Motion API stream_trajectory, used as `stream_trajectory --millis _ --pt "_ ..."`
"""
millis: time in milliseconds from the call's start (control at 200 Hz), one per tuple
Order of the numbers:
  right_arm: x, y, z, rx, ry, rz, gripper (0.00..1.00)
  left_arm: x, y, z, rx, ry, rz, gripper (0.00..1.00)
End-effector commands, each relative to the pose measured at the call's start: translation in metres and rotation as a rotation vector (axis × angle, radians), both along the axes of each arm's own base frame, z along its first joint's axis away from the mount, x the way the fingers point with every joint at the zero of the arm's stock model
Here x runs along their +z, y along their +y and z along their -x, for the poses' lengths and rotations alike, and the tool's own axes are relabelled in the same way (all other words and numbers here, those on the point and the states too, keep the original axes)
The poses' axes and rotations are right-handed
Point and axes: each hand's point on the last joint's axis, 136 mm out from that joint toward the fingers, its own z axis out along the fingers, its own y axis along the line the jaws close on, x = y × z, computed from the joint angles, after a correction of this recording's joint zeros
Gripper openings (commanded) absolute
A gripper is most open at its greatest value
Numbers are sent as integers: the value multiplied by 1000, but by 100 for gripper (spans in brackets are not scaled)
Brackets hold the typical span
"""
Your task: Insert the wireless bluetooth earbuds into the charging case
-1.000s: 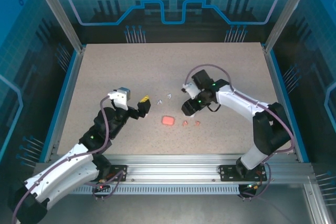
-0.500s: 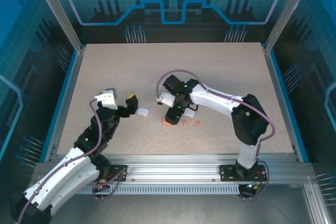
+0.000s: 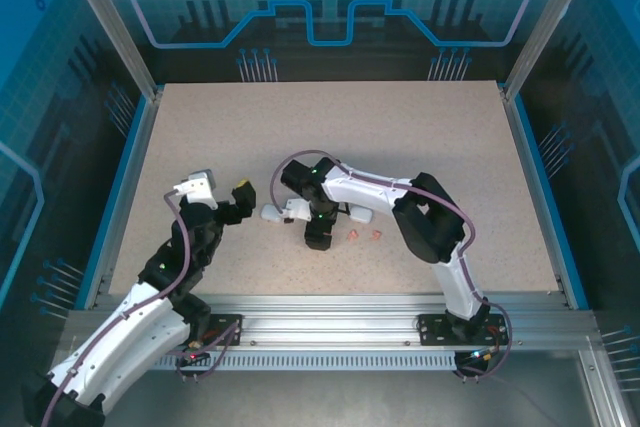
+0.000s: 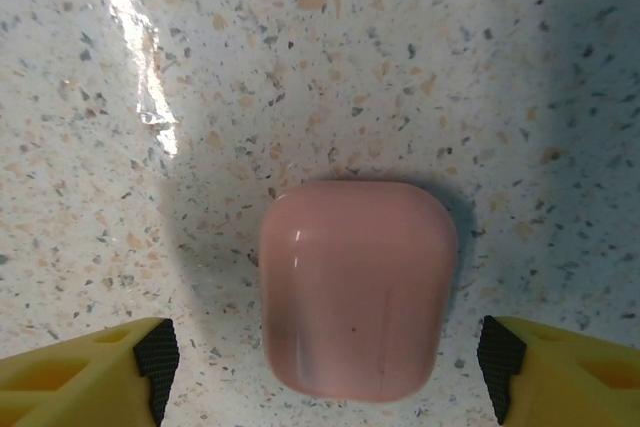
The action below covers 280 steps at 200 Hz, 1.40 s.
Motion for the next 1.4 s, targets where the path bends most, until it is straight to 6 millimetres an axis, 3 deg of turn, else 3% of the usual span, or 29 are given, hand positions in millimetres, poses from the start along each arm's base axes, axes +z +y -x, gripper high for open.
stream_trajectory --millis 0,385,685,915,1396 --pt "-4 -3 7 45 14 58 81 1 4 1 14 1 13 99" --pt "-21 0 4 45 7 96 68 -3 5 1 20 8 27 99" --pt "-26 5 4 28 37 71 49 -3 5 1 17 9 32 99" --pt "-13 5 -3 8 23 24 42 -1 3 0 9 5 37 99" --pt "21 -6 -14 -61 -29 -105 41 3 -6 -2 -36 3 61 99"
